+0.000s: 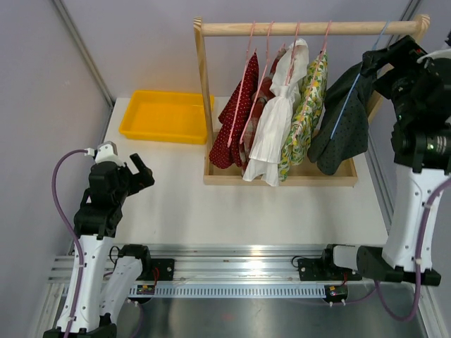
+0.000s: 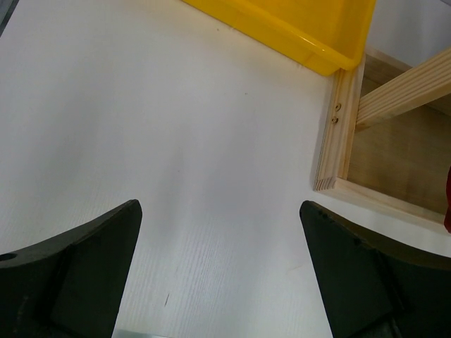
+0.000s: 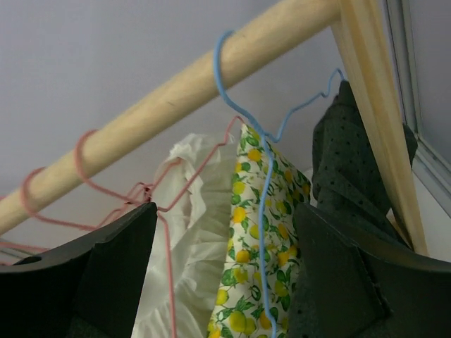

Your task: Remove the skirt from the hanger

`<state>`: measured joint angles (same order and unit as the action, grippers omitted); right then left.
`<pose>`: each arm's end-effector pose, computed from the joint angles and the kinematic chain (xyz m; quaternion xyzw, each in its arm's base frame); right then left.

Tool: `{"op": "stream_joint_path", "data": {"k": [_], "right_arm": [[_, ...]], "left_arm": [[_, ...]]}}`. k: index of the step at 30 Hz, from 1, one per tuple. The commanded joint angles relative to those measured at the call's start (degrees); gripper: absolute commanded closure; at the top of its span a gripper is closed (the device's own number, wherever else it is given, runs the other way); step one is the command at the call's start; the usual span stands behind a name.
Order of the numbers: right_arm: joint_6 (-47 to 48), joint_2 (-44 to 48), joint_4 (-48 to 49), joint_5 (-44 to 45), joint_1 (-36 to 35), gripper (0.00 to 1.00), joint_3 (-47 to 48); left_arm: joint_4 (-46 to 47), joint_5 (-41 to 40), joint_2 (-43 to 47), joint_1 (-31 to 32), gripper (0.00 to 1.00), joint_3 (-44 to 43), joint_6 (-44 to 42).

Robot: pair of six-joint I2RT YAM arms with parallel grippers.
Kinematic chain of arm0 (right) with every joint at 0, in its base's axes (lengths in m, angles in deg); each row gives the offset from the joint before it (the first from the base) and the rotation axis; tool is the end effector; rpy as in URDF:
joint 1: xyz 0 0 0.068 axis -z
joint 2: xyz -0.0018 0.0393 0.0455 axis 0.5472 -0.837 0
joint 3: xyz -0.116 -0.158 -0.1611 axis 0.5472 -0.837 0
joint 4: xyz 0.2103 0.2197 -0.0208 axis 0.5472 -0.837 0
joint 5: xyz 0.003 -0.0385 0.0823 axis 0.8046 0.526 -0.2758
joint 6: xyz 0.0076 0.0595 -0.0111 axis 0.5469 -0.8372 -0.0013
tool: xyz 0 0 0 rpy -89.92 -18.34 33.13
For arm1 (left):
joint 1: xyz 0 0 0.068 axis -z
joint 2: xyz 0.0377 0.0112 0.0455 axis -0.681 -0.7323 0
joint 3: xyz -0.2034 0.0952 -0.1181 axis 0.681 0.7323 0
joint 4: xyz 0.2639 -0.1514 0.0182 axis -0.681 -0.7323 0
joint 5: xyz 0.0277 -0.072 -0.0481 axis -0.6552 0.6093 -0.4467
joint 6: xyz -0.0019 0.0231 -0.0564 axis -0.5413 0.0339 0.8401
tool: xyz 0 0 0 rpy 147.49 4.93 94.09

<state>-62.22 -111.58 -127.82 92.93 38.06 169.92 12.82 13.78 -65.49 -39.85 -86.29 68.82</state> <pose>0.2291 -0.0219 0.5941 0.2098 0.6455 0.1288 0.7230 0.1979 -0.0056 0.3219 -0.1729 0.8470 -0.0641 0.4986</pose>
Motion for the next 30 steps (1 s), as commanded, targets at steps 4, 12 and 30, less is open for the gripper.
{"op": "stream_joint_path", "data": {"k": [4, 12, 30], "right_arm": [[0.8, -8.0, -9.9, 0.9, -0.1, 0.15, 2.3], [1.6, -10.0, -9.2, 2.0, -1.7, 0.18, -2.9], [6.1, -10.2, -11.7, -0.6, -3.7, 1.0, 3.5]], "left_arm": [[1.3, -0.9, 0.5, 0.2, 0.01, 0.4, -0.1], [1.3, -0.8, 0.4, 0.2, 0.01, 0.5, 0.0], [1.2, -0.2, 0.2, 0.2, 0.01, 0.5, -0.6]]}}
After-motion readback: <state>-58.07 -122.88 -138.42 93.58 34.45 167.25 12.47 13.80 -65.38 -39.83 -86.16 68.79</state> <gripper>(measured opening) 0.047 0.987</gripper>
